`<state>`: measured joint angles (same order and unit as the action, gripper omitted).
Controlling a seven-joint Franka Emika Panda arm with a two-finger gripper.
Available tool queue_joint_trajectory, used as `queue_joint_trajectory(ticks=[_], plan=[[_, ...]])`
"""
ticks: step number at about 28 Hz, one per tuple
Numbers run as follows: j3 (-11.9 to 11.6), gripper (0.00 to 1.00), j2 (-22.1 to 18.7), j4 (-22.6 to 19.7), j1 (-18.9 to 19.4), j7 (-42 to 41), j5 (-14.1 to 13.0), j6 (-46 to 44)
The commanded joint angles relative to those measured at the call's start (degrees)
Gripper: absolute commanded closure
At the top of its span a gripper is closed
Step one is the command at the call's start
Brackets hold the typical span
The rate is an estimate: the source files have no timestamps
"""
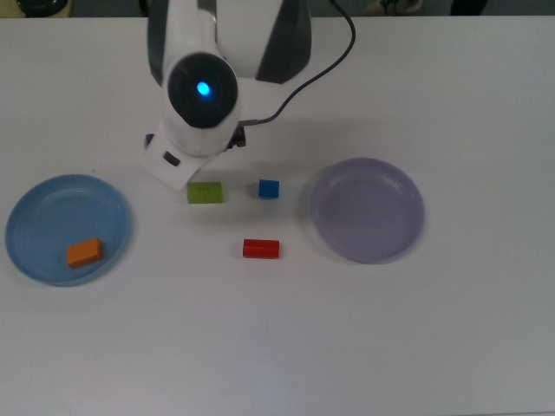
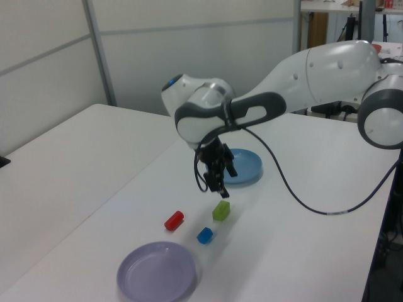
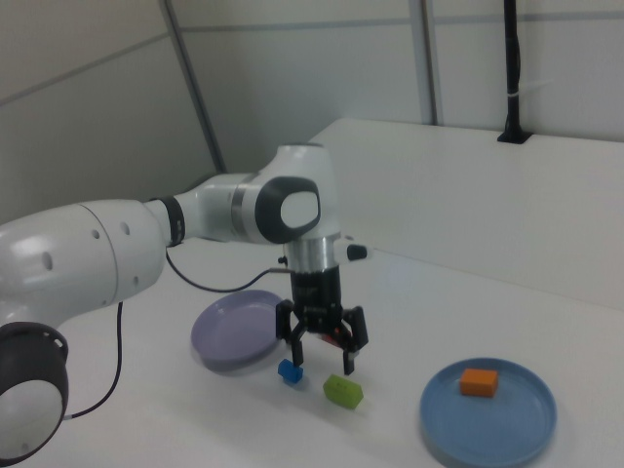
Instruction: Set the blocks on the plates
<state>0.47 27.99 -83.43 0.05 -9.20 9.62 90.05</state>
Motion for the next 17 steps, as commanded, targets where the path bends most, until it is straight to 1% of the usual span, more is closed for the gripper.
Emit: queue_joint_trajectory(ticks=[1,7,10,17], plan=[[-0.03,0.00,1.98,-1.03,1.10,-0.47,0.23,1.88],[-0.03,0.00,4.26,-1.12,1.10,1.38,0.31,7.94],[-0.03,0.00,4.53,-1.20,1.10,1.64,0.40,9.88],[-0.03,0.00,6.11,-1.38,1.10,1.73,2.68,10.15]])
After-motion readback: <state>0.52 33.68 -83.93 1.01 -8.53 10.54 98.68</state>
